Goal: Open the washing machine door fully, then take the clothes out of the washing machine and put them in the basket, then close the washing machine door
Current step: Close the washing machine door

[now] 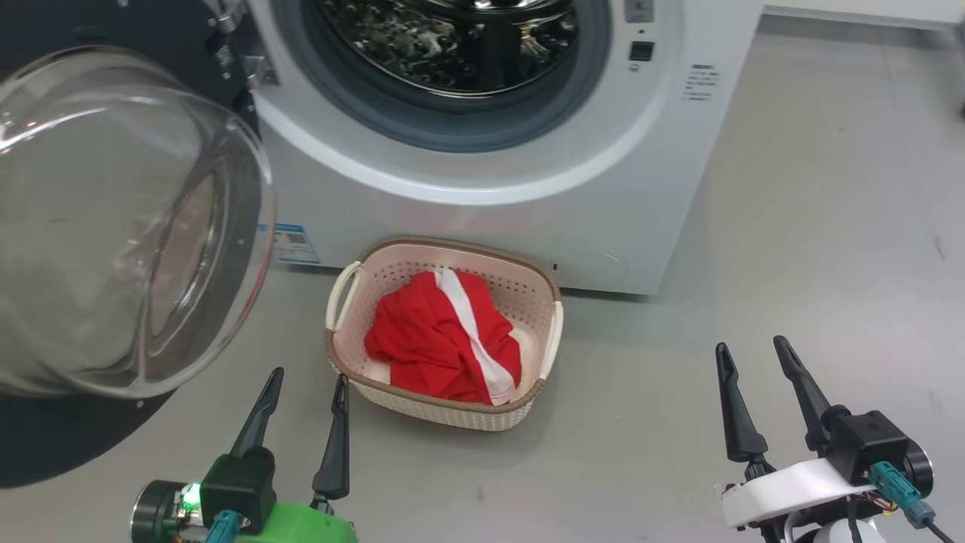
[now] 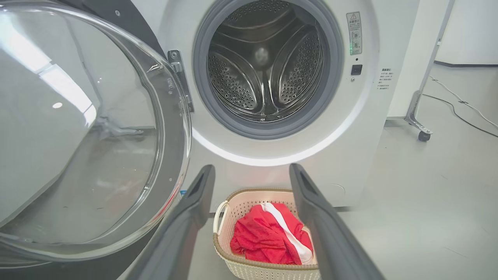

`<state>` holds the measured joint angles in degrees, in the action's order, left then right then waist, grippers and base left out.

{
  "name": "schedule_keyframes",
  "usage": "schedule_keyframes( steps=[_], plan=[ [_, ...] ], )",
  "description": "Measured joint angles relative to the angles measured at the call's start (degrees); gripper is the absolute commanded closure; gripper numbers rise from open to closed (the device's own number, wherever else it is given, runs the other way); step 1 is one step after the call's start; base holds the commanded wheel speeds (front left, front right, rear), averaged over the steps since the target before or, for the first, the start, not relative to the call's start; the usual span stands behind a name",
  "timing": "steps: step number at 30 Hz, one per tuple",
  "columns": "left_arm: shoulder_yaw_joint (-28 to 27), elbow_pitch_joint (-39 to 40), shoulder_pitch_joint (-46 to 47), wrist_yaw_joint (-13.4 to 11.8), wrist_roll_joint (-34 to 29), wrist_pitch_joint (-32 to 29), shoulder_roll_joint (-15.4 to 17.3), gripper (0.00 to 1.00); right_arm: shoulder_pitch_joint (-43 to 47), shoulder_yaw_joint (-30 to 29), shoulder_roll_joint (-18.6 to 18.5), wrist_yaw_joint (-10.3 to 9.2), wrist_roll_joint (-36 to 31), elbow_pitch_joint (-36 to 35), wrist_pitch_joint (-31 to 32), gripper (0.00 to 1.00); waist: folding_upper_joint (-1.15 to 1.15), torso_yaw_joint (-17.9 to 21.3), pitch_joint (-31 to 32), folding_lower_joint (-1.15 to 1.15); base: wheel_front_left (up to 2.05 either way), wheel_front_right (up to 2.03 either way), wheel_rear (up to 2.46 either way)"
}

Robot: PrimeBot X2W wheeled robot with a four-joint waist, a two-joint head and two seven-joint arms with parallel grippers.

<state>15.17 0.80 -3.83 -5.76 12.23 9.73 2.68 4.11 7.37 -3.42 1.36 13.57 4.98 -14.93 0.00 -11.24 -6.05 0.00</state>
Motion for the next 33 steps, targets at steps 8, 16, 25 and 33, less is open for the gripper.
schedule_keyframes(
  steps=[8,16,25,33],
  plan=[
    [0.07,-0.44,0.01,-0.01,0.88,0.02,0.0,0.0,0.07,0.09,-0.14,0.09,-0.13,0.0,0.0,0.0,0.0,-5.87,0.2,0.0,0.0,0.0,0.0],
    [0.13,-0.92,-0.01,-0.46,1.35,0.49,-0.01,0.0,1.04,0.4,-0.13,0.11,-0.2,0.03,0.0,0.0,0.0,-11.73,0.57,0.0,0.0,0.0,0.0],
    [-0.16,-0.97,-0.04,-0.48,2.38,1.02,-0.02,0.0,1.09,1.26,-0.13,0.36,-0.64,0.22,0.0,0.0,0.0,-16.28,0.67,0.0,0.0,0.0,0.0],
    [-0.44,-0.97,-0.07,-0.49,2.46,1.19,-0.02,0.0,1.07,1.86,-0.1,0.54,-0.71,0.49,0.0,0.0,0.0,-16.92,0.69,0.0,0.0,0.0,0.0]
  ],
)
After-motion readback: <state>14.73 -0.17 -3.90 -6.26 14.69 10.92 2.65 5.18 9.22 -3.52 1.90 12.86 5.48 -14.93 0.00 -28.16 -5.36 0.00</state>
